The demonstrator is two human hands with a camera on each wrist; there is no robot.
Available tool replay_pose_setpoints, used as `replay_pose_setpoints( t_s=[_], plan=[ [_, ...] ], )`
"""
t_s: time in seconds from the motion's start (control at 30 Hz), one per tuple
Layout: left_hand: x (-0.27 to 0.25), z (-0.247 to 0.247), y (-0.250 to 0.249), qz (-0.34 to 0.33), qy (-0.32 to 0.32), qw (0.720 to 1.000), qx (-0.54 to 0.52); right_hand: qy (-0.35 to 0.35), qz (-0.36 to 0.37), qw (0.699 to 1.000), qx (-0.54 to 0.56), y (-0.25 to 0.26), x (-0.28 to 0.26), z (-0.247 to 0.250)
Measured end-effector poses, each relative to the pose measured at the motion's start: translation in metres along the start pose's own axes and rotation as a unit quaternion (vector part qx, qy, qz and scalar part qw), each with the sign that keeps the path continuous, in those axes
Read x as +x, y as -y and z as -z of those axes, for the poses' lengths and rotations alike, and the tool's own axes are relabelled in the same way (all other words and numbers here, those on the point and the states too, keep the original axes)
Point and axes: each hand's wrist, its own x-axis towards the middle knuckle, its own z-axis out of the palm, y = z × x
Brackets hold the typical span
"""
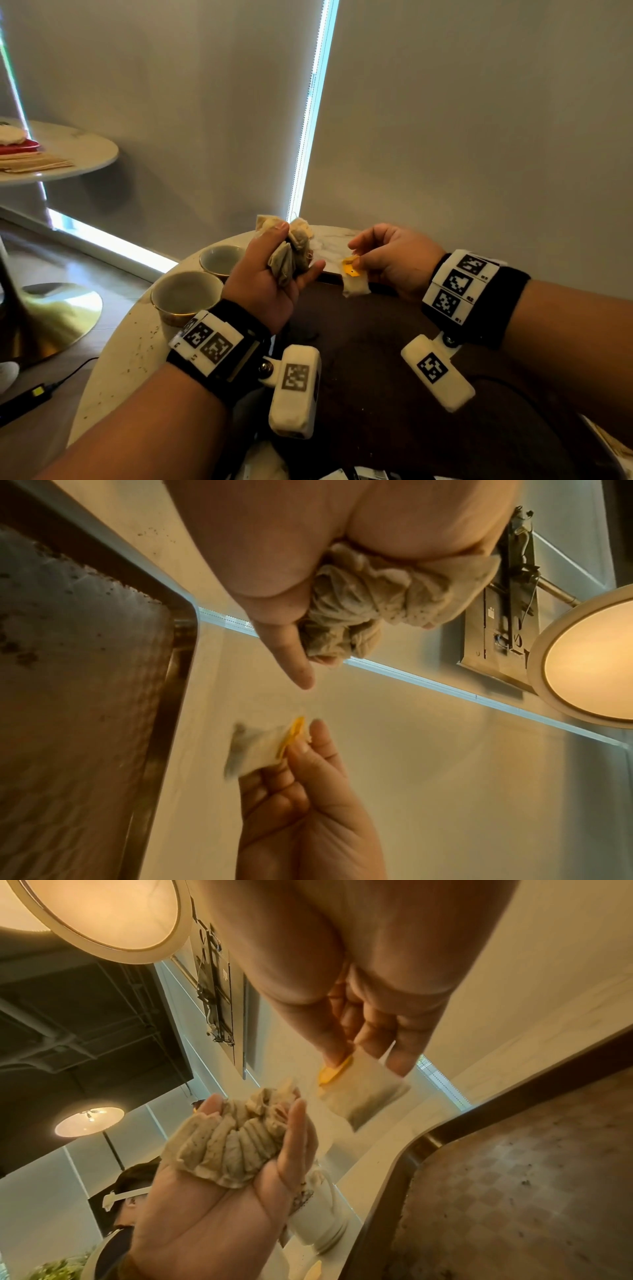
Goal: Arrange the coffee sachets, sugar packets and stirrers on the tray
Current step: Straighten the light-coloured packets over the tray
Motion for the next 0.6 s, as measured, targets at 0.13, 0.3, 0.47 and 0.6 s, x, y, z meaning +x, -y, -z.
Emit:
replay_pose_setpoints(
  t_s=[0.13,0.3,0.47,0.6],
  plan=[
    [0.0,0.003,-0.011,-0.024,-0.002,1.0,-0.004,-0.052,-0.013,0.996,-0.07,-0.005,0.013,0.006],
    [-0.001,0.008,-0.018,-0.048,-0.01,0.999,-0.008,-0.028,-0.063,0.983,-0.168,-0.019,0.027,-0.007],
    [-0.001,0.007,-0.015,-0.042,-0.011,0.999,0.003,0.033,-0.117,0.983,-0.141,-0.028,0.042,-0.034],
    [0.002,0.009,-0.013,-0.035,-0.015,0.999,0.003,0.033,-0.157,0.986,-0.055,-0.027,0.049,-0.046]
  ],
)
